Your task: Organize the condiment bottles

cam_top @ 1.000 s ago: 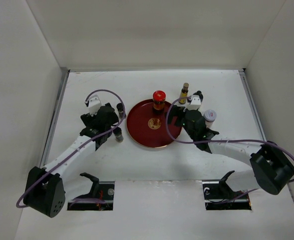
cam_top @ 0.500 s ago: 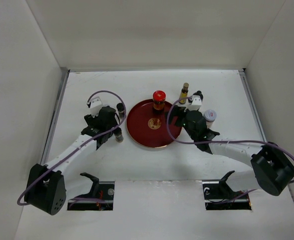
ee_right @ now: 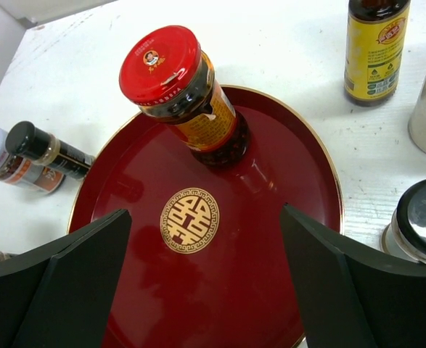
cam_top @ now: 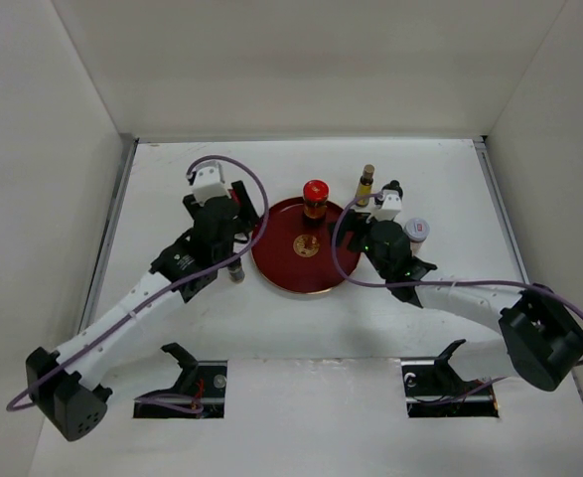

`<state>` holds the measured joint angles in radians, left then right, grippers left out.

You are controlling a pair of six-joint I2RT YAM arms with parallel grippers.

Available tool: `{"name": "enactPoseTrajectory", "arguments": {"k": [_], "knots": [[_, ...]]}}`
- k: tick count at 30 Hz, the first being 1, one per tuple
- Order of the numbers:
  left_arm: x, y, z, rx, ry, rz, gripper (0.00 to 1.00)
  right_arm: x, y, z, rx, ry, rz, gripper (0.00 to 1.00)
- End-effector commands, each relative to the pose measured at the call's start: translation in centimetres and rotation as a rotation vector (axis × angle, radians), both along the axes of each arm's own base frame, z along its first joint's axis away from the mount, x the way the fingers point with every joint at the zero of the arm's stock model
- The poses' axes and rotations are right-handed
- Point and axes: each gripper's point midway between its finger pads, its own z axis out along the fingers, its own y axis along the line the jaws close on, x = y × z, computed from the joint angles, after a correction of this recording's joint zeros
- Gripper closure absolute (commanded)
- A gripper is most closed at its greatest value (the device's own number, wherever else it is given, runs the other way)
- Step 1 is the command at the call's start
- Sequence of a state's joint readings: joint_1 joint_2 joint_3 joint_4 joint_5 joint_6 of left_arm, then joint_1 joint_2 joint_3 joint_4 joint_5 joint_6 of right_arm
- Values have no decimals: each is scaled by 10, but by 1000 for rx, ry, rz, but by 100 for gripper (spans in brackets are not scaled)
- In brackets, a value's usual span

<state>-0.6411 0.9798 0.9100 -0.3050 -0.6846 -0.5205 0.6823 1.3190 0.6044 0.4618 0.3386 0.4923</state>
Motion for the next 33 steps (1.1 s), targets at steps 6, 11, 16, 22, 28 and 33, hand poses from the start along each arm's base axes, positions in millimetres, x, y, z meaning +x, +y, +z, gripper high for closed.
{"name": "enactPoseTrajectory", "arguments": {"k": [6,11,16,22,28,33], "knots": [[71,-85,43,-65,-175,-111,67,4,-9,28,75,-87,-44,12],[104,-111,20,-37,-152,-137,67,3,-15,32,82,-96,-54,11],[125,-136,-10,-9,-115,-174,67,3,-15,31,81,-95,-51,11],[140,-153,-40,31,-70,-197,65,3,-14,31,83,-95,-45,10],[144,-149,-51,89,-59,-148,40,3,-14,30,81,-91,-44,9],[133,-143,-48,115,-67,-123,19,4,-13,29,78,-87,-44,9]]}}
